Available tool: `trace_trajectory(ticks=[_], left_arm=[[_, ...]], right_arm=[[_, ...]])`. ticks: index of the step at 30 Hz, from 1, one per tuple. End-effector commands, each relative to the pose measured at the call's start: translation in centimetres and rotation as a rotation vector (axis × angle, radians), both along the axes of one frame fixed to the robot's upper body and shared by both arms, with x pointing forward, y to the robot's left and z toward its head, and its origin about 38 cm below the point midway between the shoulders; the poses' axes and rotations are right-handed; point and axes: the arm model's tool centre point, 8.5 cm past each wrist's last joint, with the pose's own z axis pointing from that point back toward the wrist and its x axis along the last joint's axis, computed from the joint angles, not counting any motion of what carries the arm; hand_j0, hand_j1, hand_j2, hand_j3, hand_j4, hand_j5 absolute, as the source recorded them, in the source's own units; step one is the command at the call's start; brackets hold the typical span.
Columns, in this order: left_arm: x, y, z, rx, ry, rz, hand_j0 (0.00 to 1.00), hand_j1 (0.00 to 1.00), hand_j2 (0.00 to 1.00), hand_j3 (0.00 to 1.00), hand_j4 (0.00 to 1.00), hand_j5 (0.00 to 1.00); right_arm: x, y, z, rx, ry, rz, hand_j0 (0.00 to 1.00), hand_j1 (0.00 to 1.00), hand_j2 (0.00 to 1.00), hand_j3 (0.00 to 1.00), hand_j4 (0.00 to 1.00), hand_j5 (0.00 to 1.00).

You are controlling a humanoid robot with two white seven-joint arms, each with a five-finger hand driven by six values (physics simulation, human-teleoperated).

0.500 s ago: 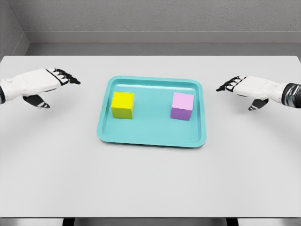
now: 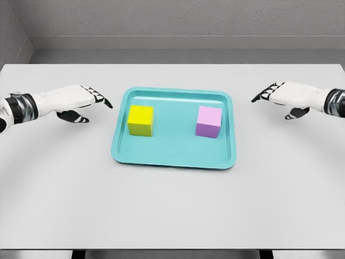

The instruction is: Push two cubes

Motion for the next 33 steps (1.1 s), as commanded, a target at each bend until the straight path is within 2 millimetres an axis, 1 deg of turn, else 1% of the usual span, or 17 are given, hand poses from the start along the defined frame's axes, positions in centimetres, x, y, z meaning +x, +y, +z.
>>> trace_trajectory(ticks=[1, 2, 3, 4, 7, 8, 9, 11, 12, 13, 14, 19, 21, 23, 25, 29, 33], left_arm=[[0.2, 0.1, -0.6, -0.016, 0.018, 0.016, 0.73, 0.73, 0.73, 0.73, 0.73, 0.73], [0.2, 0.1, -0.5, -0.017, 0.015, 0.017, 0.73, 0.73, 0.73, 0.73, 0.73, 0.73], [0.3, 0.0, -0.6, -0.019, 0.017, 0.016, 0.73, 0.73, 0.73, 0.73, 0.73, 0.73], [0.3, 0.0, -0.8, -0.021, 0.023, 0.019, 0.73, 0.73, 0.73, 0.73, 0.73, 0.73], [0.5, 0.0, -0.8, -0.031, 0.023, 0.025, 0.73, 0.73, 0.73, 0.73, 0.73, 0.73], [0.8, 0.5, -0.7, -0.037, 0.023, 0.043, 0.73, 0.73, 0.73, 0.73, 0.73, 0.73], [0.9, 0.2, -1.4, -0.049, 0.040, 0.048, 0.72, 0.72, 0.72, 0.72, 0.72, 0.72], [1.0, 0.2, -1.6, -0.053, 0.045, 0.054, 0.72, 0.72, 0.72, 0.72, 0.72, 0.72], [1.0, -0.1, -1.5, -0.060, 0.044, 0.050, 0.72, 0.72, 0.72, 0.72, 0.72, 0.72], [1.1, -1.1, -1.8, -0.076, 0.046, 0.035, 0.72, 0.72, 0.72, 0.72, 0.72, 0.72], [1.1, -1.4, -1.7, -0.080, 0.043, 0.028, 0.72, 0.72, 0.72, 0.72, 0.72, 0.72], [1.1, -1.5, -1.7, -0.081, 0.044, 0.025, 0.71, 0.71, 0.71, 0.71, 0.71, 0.71], [1.1, -1.4, -1.6, -0.082, 0.042, 0.028, 0.71, 0.71, 0.71, 0.71, 0.71, 0.71], [1.0, -1.2, -1.6, -0.078, 0.043, 0.031, 0.71, 0.71, 0.71, 0.71, 0.71, 0.71], [1.0, -1.2, -1.6, -0.079, 0.043, 0.030, 0.70, 0.70, 0.70, 0.70, 0.70, 0.70], [1.0, -1.4, -1.7, -0.082, 0.045, 0.028, 0.70, 0.70, 0.70, 0.70, 0.70, 0.70], [1.0, -1.5, -2.0, -0.077, 0.050, 0.027, 0.70, 0.70, 0.70, 0.70, 0.70, 0.70]], right_arm=[[-0.1, -0.1, -0.3, -0.029, 0.039, -0.002, 0.37, 0.37, 0.37, 0.37, 0.37, 0.37], [-0.2, -0.1, -0.3, -0.033, 0.043, -0.002, 0.27, 0.27, 0.27, 0.27, 0.27, 0.27], [-0.1, 0.4, -0.6, -0.053, 0.074, 0.007, 0.16, 0.16, 0.16, 0.16, 0.16, 0.16], [0.0, 1.1, -0.8, -0.064, 0.095, 0.017, 0.14, 0.14, 0.14, 0.14, 0.14, 0.14], [0.4, 2.0, -0.5, -0.097, 0.127, 0.032, 0.14, 0.14, 0.14, 0.14, 0.14, 0.14], [0.3, 2.0, -0.7, -0.111, 0.144, 0.032, 0.13, 0.13, 0.13, 0.13, 0.13, 0.13], [0.4, 2.7, -0.9, -0.106, 0.149, 0.044, 0.11, 0.11, 0.11, 0.11, 0.11, 0.11], [0.5, 3.5, -1.1, -0.098, 0.150, 0.057, 0.10, 0.10, 0.10, 0.10, 0.10, 0.10], [0.5, 3.8, -1.2, -0.097, 0.150, 0.062, 0.10, 0.10, 0.10, 0.10, 0.10, 0.10], [0.5, 3.8, -1.2, -0.099, 0.150, 0.063, 0.10, 0.10, 0.10, 0.10, 0.10, 0.10], [0.6, 3.9, -1.1, -0.101, 0.147, 0.067, 0.10, 0.10, 0.10, 0.10, 0.10, 0.10], [1.2, 5.8, -0.7, -0.082, 0.133, 0.097, 0.10, 0.10, 0.10, 0.10, 0.10, 0.10], [1.4, 6.2, -0.3, -0.084, 0.126, 0.104, 0.10, 0.10, 0.10, 0.10, 0.10, 0.10], [1.4, 7.2, -0.5, -0.091, 0.130, 0.128, 0.10, 0.10, 0.10, 0.10, 0.10, 0.10], [1.7, 7.9, 0.0, -0.104, 0.122, 0.145, 0.10, 0.10, 0.10, 0.10, 0.10, 0.10], [1.9, 9.4, -0.2, -0.120, 0.125, 0.181, 0.10, 0.10, 0.10, 0.10, 0.10, 0.10], [1.8, 9.7, -0.4, -0.134, 0.131, 0.191, 0.10, 0.10, 0.10, 0.10, 0.10, 0.10]])
